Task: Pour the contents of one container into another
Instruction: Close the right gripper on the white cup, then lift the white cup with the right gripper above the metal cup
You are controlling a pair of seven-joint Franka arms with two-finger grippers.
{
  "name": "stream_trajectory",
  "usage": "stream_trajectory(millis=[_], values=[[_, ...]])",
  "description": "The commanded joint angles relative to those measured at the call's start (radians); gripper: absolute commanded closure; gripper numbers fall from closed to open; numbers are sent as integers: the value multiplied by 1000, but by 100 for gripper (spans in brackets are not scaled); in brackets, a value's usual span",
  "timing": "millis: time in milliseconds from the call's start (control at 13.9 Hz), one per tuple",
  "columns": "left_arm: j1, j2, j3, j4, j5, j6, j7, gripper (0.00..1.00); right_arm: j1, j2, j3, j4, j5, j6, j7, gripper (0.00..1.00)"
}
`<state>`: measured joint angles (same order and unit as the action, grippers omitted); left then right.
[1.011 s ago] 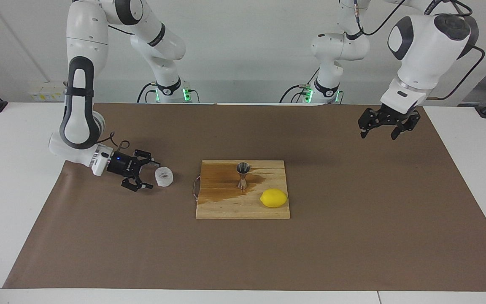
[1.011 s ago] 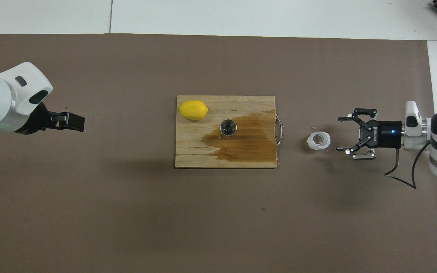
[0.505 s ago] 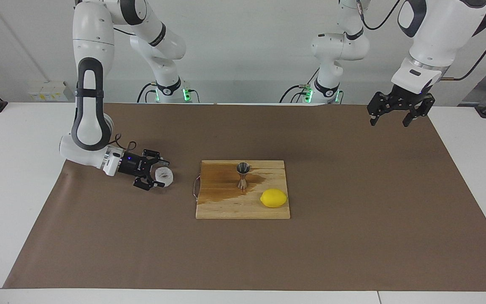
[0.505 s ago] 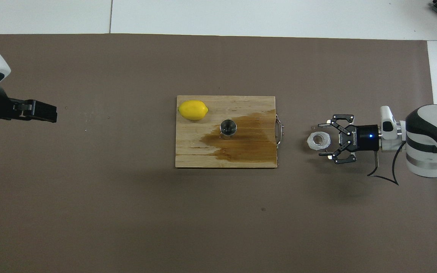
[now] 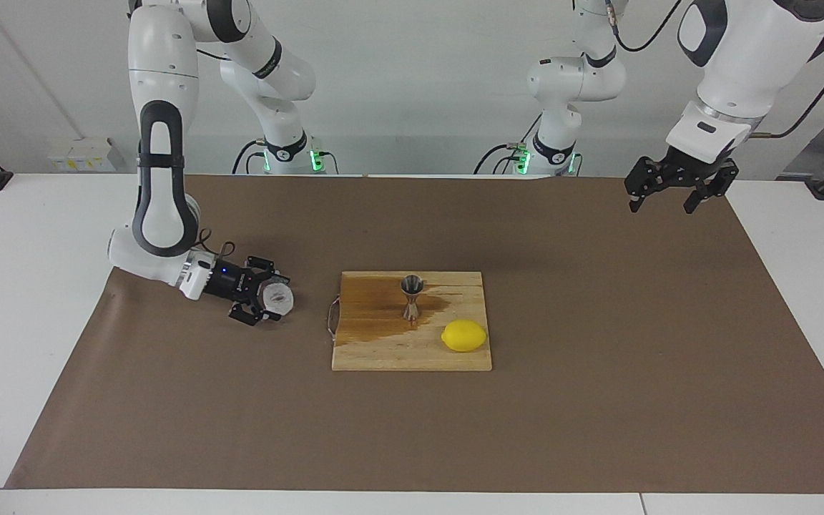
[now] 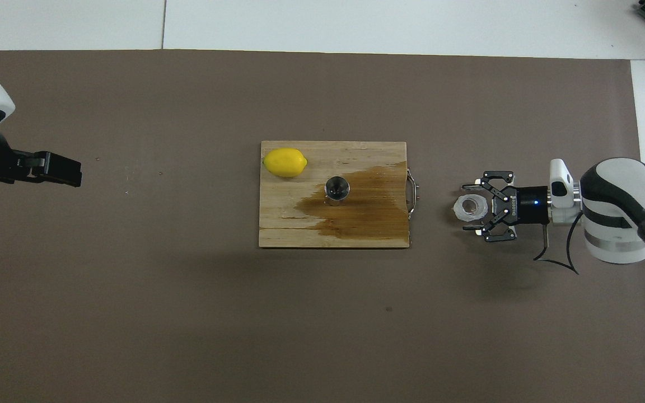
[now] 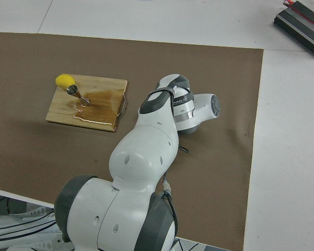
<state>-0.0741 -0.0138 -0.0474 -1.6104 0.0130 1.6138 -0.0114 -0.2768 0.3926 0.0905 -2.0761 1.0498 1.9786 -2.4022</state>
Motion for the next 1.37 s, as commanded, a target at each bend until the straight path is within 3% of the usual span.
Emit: stream_trajectory(millis=[0,72,144,433,866,1299], values=[[42,2,-40,10,5,-34,14,0,-2,-6,2,-4,1,16,-28,68],[37,0,-38,9,5,-37,16,0,-7,-6,3,2,6,14,-31,82],[42,0,-38,6,5,-38,22,0,-7,-4,3,8,16,13,-37,88],[45,0,-34,3,5,-35,27,0,14,-30,8,60,7,16,84,92],[62,2,-26,41,-34,-86,47,0,217,-150,8,102,-68,163,481,92],[57,-12,-28,21,-36,-86,36,0,399,-175,9,203,-335,232,898,93]])
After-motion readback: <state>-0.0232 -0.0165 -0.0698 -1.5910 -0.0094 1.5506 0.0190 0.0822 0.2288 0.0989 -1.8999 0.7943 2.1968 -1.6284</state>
